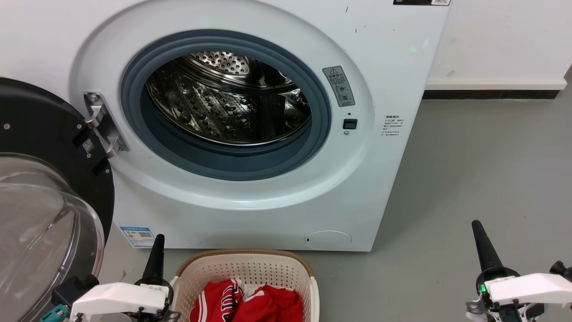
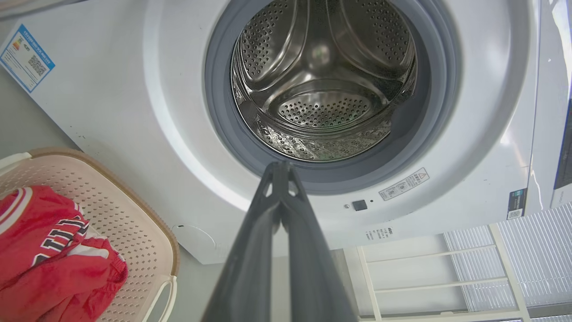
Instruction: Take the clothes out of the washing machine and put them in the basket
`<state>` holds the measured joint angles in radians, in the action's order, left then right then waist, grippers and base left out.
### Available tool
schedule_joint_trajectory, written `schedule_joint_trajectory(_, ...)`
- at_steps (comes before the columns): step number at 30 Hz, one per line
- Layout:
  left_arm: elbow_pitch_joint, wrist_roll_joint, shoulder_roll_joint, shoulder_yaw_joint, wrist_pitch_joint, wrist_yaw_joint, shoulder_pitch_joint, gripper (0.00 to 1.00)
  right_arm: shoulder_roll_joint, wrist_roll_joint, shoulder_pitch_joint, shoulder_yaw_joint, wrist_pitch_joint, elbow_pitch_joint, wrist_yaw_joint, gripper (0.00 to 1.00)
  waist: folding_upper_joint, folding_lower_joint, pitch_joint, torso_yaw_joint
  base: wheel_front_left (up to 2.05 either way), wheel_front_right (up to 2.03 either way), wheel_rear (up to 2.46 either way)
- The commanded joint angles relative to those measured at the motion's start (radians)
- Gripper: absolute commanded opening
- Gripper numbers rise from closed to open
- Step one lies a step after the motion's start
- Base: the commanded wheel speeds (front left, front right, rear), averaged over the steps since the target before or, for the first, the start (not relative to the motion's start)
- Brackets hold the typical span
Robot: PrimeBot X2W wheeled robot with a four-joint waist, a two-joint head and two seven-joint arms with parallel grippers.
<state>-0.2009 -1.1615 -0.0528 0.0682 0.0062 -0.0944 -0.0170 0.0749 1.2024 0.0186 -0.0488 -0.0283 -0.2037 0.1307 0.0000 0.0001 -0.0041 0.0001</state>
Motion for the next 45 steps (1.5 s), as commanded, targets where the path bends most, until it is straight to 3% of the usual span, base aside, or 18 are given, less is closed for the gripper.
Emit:
schedule_joint_trajectory(1,0.004,-0.019,-0.001,0.004,0.004,-0.004,-0.023,0.00,0.007,0.020,0.021,-0.002,0.005,0.002,0.000,0.00,0.0000,-0.0001,0.000,0.000,0.00,0.00,0.00)
schedule_joint_trajectory(45,-0.040,-0.402,0.002,0.043,0.098,-0.036,-0.090,0.00,0.000,0.389,0.088,-0.030,0.106,-0.036,0.000,0.00,0.0000,-0.0001,0.006,0.000,0.00,0.00,0.00)
